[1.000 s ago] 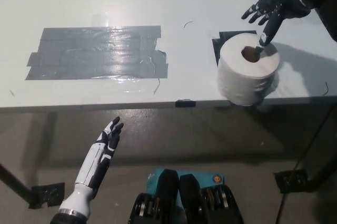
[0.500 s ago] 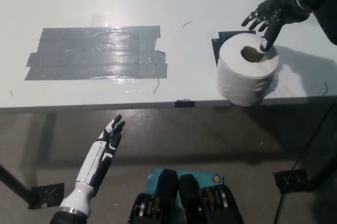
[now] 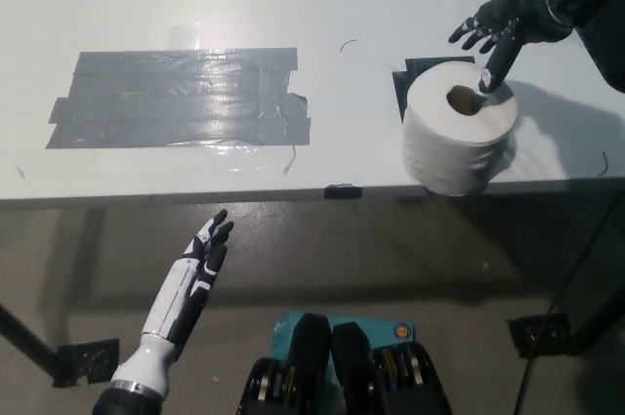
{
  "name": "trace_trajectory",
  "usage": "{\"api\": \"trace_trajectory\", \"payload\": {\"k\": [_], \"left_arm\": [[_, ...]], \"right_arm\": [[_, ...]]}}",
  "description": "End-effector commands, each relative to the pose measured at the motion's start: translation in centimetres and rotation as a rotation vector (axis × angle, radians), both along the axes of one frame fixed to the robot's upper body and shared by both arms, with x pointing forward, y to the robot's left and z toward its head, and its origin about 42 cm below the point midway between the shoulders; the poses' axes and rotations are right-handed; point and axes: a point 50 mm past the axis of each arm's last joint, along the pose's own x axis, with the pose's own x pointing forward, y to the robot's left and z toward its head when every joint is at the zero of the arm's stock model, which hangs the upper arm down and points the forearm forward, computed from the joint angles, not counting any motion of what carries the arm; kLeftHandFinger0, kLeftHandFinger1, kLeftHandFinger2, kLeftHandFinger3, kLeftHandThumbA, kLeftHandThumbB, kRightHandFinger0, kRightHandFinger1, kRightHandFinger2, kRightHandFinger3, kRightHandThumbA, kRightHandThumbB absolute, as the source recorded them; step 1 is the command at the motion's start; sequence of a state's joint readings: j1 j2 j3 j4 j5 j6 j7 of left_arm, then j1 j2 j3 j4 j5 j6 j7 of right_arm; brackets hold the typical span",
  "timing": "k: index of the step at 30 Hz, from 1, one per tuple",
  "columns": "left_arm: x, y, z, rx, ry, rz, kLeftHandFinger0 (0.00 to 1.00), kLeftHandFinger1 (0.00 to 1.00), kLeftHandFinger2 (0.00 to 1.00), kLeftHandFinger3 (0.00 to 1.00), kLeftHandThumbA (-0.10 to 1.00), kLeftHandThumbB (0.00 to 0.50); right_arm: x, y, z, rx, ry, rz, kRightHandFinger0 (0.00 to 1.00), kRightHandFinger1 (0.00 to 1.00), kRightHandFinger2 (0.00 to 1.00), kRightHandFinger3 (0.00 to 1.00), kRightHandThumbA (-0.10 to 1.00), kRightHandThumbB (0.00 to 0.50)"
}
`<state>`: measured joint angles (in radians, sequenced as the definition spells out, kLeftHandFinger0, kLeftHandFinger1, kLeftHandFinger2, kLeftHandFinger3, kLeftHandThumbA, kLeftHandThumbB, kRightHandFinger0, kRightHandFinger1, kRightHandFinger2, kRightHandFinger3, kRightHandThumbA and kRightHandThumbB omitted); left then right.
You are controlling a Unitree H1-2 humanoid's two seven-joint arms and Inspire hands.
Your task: A toilet paper roll is kept on the black spot on the desk infront of the robot and the robot inserts its right thumb into the hole in the centre to grab the roll. Then it passes the roll to a person.
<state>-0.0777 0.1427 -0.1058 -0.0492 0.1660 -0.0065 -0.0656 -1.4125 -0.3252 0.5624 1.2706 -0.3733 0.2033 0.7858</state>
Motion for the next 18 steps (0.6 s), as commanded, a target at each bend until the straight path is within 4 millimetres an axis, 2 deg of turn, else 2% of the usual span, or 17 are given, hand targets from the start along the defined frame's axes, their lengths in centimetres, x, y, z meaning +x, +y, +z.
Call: {"api": "trace_trajectory", "payload": {"k": [1,5,10,12,15,18], "left_arm": [[0.12,-0.15,1.48,-0.005,-0.053,-0.017,1.0,1.0,1.0,1.0,1.0,0.095],[0.39,-0.12,1.74,0.005,-0.059,-0.016,1.0,1.0,1.0,1.0,1.0,0.102],[0.36,-0.16,1.78,0.001,-0.058,-0.016,1.0,1.0,1.0,1.0,1.0,0.092],[0.52,-0.17,1.76,-0.002,-0.066,-0.017,1.0,1.0,1.0,1.0,1.0,0.09],[0.59,-0.19,1.78,0.003,-0.064,-0.02,1.0,1.0,1.0,1.0,1.0,0.086],[0.7,-0.17,1.87,0.005,-0.07,-0.023,1.0,1.0,1.0,1.0,1.0,0.091]], "right_arm": [[0.51,0.86,3.35,0.038,-0.167,0.025,1.0,1.0,1.0,1.0,1.0,0.43],[0.6,0.99,3.86,0.081,-0.191,0.017,1.0,1.0,1.0,1.0,1.0,0.388],[0.58,1.18,4.21,0.085,-0.199,0.023,1.0,1.0,1.0,1.0,1.0,0.382],[0.58,1.25,4.17,0.096,-0.202,0.023,1.0,1.0,1.0,1.0,1.0,0.389],[0.63,1.39,3.68,0.082,-0.205,0.004,1.0,1.0,1.0,1.0,1.0,0.431],[0.61,1.46,3.37,0.09,-0.19,-0.007,1.0,1.0,1.0,1.0,1.0,0.417]]}}
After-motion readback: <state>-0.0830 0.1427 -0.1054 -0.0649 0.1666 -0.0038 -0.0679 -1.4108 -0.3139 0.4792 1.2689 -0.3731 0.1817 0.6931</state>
